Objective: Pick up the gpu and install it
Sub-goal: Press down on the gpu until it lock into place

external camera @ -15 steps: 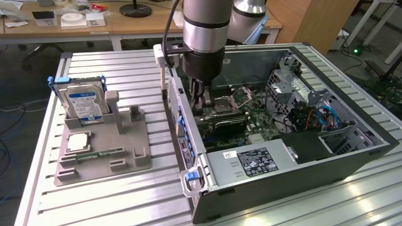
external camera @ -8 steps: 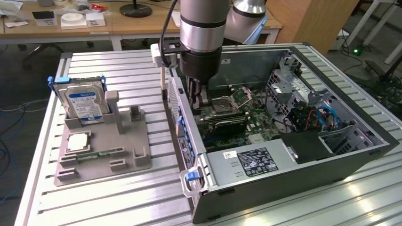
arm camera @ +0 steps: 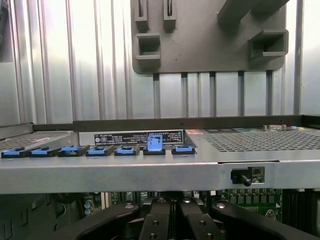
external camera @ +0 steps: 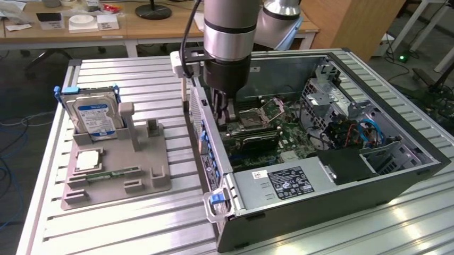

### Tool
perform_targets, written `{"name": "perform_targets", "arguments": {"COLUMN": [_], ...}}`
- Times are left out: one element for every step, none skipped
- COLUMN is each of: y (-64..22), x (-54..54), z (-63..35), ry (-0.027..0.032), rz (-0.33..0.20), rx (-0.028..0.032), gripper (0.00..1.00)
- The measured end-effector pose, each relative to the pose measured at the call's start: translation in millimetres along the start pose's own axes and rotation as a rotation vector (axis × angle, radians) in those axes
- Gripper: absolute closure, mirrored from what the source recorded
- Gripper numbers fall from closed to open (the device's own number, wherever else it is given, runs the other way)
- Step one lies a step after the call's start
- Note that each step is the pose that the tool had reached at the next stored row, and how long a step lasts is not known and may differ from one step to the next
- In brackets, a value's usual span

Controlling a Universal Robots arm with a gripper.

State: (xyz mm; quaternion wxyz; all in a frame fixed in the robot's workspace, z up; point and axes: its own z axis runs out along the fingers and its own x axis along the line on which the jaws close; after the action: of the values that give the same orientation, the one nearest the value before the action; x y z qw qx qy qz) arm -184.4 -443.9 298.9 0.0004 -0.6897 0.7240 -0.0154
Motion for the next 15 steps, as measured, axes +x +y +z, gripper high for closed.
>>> {"name": "perform_targets", "arguments": {"y": [0.0, 0.2, 0.3, 0.2, 0.3, 0.3, 0.1, 0.0, 0.0, 0.1, 0.1, 0.1, 0.2, 0.6, 1.2], "x": [0.8, 1.2, 1.3, 1.1, 0.8, 0.2, -0.5, -0.7, -1.1, -1.7, -1.9, -1.9, -1.9, -1.7, -1.2], "z": [0.0, 0.1, 0.2, 0.3, 0.6, 1.1, 1.5, 1.8, 2.1, 2.3, 2.6, 2.7, 2.8, 3.0, 3.2], "ry": [0.0001, 0.0000, 0.0000, 0.0002, 0.0003, 0.0002, 0.0001, 0.0001, 0.0002, 0.0003, 0.0002, 0.0004, 0.0004, 0.0002, 0.0001], "rz": [0.000, 0.000, 0.000, 0.000, 0.000, 0.000, 0.000, 0.000, 0.000, 0.000, 0.000, 0.000, 0.000, 0.000, -0.001], "rx": [0.0000, -0.0001, 0.0000, -0.0001, -0.0005, -0.0007, -0.0010, -0.0011, -0.0012, -0.0014, -0.0016, -0.0019, -0.0021, -0.0021, -0.0020], "gripper": [0.89, 0.89, 0.89, 0.89, 0.89, 0.89, 0.89, 0.89, 0.89, 0.89, 0.89, 0.89, 0.89, 0.89, 0.89]}}
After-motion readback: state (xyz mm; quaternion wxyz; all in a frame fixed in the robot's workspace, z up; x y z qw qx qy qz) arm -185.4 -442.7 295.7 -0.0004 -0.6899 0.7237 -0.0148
